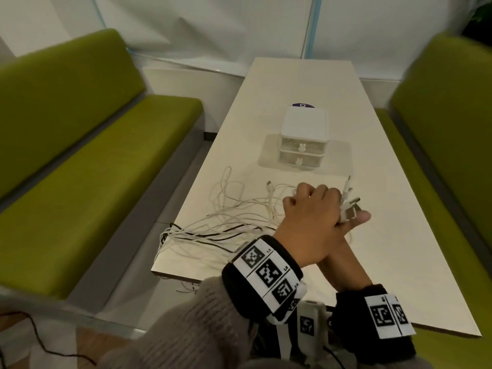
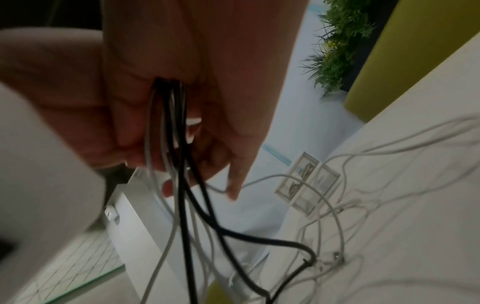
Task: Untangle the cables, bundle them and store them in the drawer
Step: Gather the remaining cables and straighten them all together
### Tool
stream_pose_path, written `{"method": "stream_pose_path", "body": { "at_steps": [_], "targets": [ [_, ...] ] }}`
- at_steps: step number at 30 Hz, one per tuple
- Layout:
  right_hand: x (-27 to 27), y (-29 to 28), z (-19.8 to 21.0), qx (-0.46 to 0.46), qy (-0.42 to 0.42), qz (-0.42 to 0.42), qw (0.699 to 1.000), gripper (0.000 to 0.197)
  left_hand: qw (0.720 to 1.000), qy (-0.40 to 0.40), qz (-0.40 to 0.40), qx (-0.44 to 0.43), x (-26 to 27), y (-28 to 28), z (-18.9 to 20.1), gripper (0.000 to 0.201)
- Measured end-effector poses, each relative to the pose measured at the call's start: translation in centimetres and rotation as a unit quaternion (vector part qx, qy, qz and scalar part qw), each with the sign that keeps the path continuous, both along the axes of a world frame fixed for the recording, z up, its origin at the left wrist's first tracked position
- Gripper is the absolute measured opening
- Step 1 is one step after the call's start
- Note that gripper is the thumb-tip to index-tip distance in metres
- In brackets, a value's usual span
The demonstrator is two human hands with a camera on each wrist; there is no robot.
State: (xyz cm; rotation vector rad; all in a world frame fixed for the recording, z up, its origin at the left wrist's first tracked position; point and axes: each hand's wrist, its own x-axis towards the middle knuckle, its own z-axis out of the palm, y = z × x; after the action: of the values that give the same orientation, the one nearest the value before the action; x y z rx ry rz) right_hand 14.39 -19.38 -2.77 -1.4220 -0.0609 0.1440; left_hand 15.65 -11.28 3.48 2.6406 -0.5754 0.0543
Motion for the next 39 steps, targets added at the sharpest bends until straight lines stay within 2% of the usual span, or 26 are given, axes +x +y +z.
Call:
{"method": "stream_pose_path", "body": {
  "at_steps": [1,3,4,6,7,9,11,13,15,17,20,25,28,35,37,39],
  "targets": [
    [0.0,0.2,-0.8,-0.001,0.015,-0.021,1.0,0.026,0.999,-0.027,0.003,0.035,-0.2,-0.2,-0.2,0.08],
    [-0.6,0.7,-1.5,0.045,0.04,-0.077,0.995,0.024,0.998,-0.039,0.005,0.053,-0.5,-0.2,-0.2,0.085],
    [-0.6,1.0,-1.6,0.078,0.044,-0.101,0.991,0.01,0.999,-0.007,-0.006,0.042,-0.5,0.1,-0.3,0.079],
    [-0.8,1.5,-1.1,0.181,0.043,-0.157,0.97,0.037,0.993,0.103,-0.06,-0.01,-0.3,1.2,-0.4,0.071],
    [-0.6,1.8,-0.8,0.201,0.044,-0.201,0.958,0.035,0.986,0.14,-0.083,-0.031,0.1,2.2,-0.2,0.072],
    [-0.4,2.0,-0.4,0.2,0.063,-0.268,0.94,0.04,0.977,0.17,-0.096,-0.083,1.7,4.6,0.3,0.059],
    [-0.1,2.1,-0.4,0.257,0.108,-0.289,0.916,0.049,0.978,0.142,-0.037,-0.146,4.5,7.1,1.2,0.037],
    [-0.1,1.8,-0.3,0.317,0.142,-0.283,0.894,0.051,0.989,0.074,0.03,-0.122,8.3,9.3,2.0,0.021],
    [0.0,1.3,-0.5,0.342,0.156,-0.286,0.881,0.049,0.996,0.065,0.038,-0.041,11.6,10.7,2.1,0.013],
    [0.1,1.0,-0.6,0.348,0.161,-0.281,0.88,0.047,0.993,0.103,-0.01,0.058,13.8,10.7,1.0,0.012],
    [0.2,0.8,-0.3,0.352,0.172,-0.273,0.879,0.051,0.97,0.153,-0.093,0.167,15.5,9.4,-1.5,0.011],
    [0.0,0.3,-0.3,0.355,0.171,-0.273,0.878,0.055,0.976,0.116,-0.118,0.144,17.9,6.1,-3.4,0.01],
    [0.0,-0.1,-0.6,0.364,0.171,-0.262,0.877,0.052,0.97,0.138,-0.124,0.157,18.7,3.4,-4.3,0.012],
    [0.0,-0.7,-0.8,0.361,0.16,-0.233,0.889,0.043,0.922,0.233,-0.176,0.253,18.0,-0.6,-5.9,0.017],
    [0.1,-0.9,-0.9,0.366,0.16,-0.23,0.888,0.043,0.933,0.216,-0.155,0.241,18.5,-0.8,-5.9,0.012],
    [0.2,-1.0,-1.0,0.369,0.162,-0.229,0.886,0.043,0.947,0.198,-0.12,0.224,19.2,-0.6,-5.6,0.02]
  ]
}}
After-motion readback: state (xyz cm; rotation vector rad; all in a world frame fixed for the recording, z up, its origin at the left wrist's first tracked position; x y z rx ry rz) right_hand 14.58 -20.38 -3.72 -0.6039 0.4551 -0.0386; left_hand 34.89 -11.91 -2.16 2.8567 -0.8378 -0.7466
